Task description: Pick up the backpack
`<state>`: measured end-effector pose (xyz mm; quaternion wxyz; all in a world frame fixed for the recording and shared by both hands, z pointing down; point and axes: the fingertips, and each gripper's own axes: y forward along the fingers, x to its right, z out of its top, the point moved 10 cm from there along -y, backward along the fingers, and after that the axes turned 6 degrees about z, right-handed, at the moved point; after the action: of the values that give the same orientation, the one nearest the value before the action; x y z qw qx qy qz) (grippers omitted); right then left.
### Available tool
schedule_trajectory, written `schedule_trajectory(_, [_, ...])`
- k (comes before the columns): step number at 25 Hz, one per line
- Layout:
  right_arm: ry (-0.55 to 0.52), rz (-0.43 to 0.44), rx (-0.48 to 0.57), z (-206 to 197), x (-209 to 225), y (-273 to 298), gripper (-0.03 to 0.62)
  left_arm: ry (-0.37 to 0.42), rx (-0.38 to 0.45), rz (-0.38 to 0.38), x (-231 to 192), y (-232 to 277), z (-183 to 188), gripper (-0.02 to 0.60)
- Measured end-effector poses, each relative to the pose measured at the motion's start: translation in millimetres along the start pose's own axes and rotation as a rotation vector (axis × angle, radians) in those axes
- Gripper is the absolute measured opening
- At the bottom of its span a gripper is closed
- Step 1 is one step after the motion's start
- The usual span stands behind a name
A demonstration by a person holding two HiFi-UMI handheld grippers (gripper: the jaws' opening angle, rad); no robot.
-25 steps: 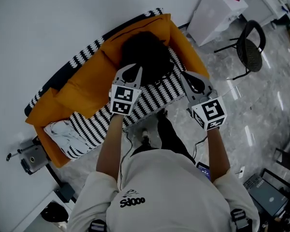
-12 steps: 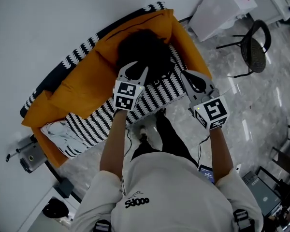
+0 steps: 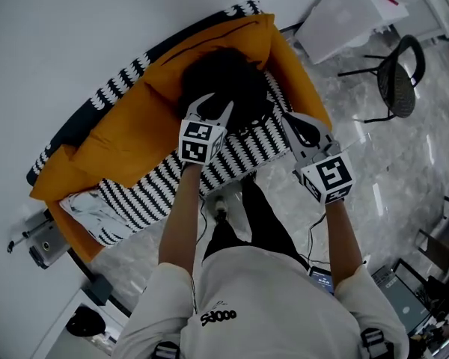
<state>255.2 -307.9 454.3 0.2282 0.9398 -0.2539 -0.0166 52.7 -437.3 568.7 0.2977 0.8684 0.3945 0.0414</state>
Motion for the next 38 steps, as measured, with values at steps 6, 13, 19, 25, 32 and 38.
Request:
schedule_trajectory(6, [0.008, 0.001, -0.012, -6.3, 9.0, 16.8, 0.034, -0.064, 0.001, -0.002, -9.8, 26.8, -21.9, 0.161])
schedule_trajectory(13, [0.006, 0.01, -0.027, -13.3, 14.1, 26.3, 0.034, -0.191, 0.02, -0.02, -22.0, 45.8, -41.1, 0.163])
schedule_trajectory(19, [0.02, 0.012, -0.038, -21.3, 20.6, 31.1, 0.034, -0.216, 0.019, -0.005, -27.0, 66.1, -43.2, 0.174])
schedule_trajectory(25, [0.035, 0.013, -0.046, -29.0, 24.0, 30.8, 0.034, -0.237, 0.044, 0.037, -33.6, 70.2, -49.1, 0.175])
schedule_trajectory(32, [0.058, 0.011, -0.045, -36.1, 30.1, 31.3, 0.034, -0.275, 0.015, -0.003, -31.4, 82.4, -65.5, 0.175])
schedule_trajectory(38, [0.071, 0.0, -0.047, -40.5, 34.1, 29.5, 0.034, -0.273, 0.027, -0.035, -26.1, 95.5, -59.6, 0.181])
